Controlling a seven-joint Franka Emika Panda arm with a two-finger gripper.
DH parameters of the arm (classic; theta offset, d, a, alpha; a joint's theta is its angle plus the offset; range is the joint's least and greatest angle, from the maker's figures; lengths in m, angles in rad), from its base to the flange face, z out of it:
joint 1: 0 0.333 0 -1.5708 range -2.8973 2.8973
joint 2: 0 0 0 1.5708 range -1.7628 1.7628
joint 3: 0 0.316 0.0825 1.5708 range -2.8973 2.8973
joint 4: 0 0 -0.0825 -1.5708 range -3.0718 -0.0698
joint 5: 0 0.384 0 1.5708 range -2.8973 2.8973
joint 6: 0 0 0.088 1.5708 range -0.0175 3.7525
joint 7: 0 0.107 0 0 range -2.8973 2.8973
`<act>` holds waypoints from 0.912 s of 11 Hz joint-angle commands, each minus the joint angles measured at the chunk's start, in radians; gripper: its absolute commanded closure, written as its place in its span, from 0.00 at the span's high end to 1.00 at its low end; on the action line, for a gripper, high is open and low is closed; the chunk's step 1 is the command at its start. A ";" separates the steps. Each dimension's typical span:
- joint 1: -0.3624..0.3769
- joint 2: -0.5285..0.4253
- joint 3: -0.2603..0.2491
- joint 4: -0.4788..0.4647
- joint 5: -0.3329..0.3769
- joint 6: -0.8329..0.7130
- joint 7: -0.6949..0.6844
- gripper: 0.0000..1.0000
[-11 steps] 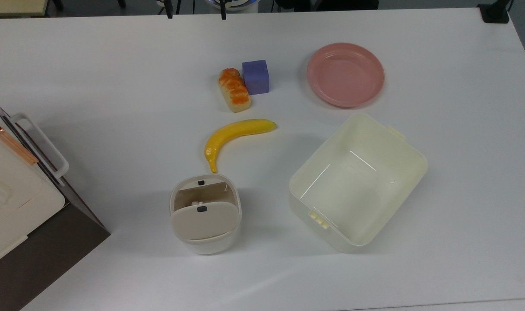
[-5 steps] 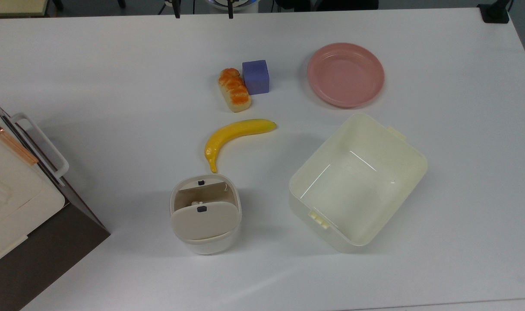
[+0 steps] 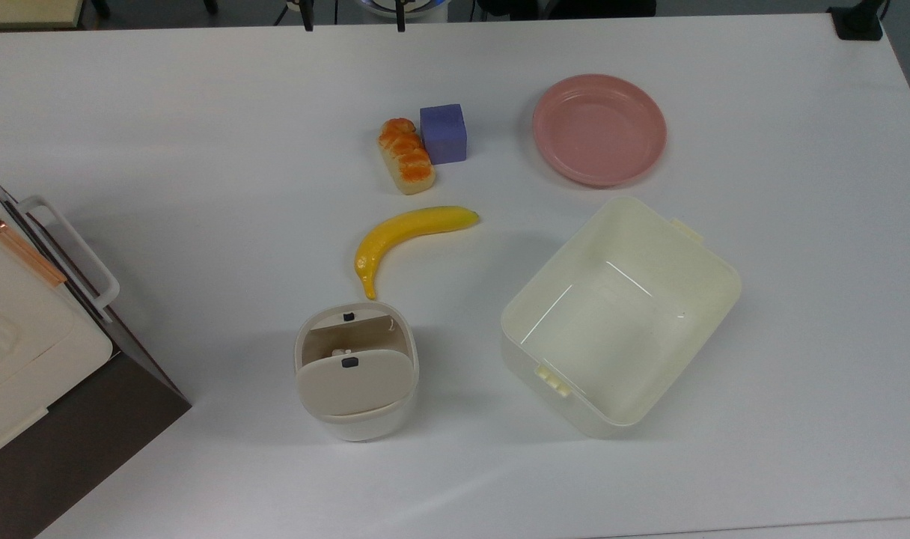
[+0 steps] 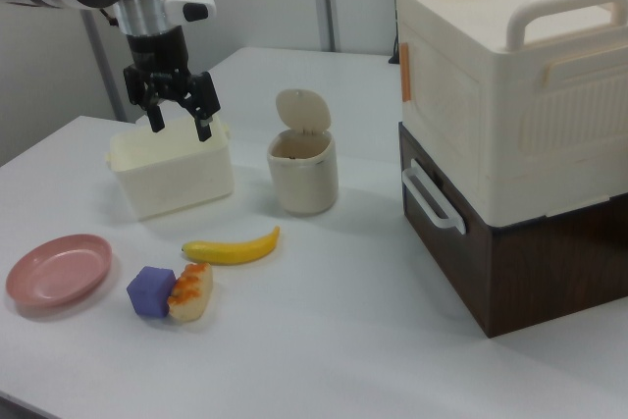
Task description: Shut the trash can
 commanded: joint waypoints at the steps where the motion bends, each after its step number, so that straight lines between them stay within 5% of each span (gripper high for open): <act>1: 0.008 -0.004 -0.008 0.012 0.017 -0.024 -0.008 1.00; 6: 0.011 -0.004 -0.008 0.010 0.017 -0.019 -0.008 1.00; 7: 0.013 -0.001 -0.008 0.010 0.017 -0.016 -0.008 0.88; 8: 0.026 0.010 -0.005 0.010 0.006 0.042 -0.008 0.42; 9: 0.039 0.039 -0.005 0.007 0.000 0.151 0.011 0.07; 10: 0.042 0.088 -0.005 0.016 -0.026 0.251 0.100 0.00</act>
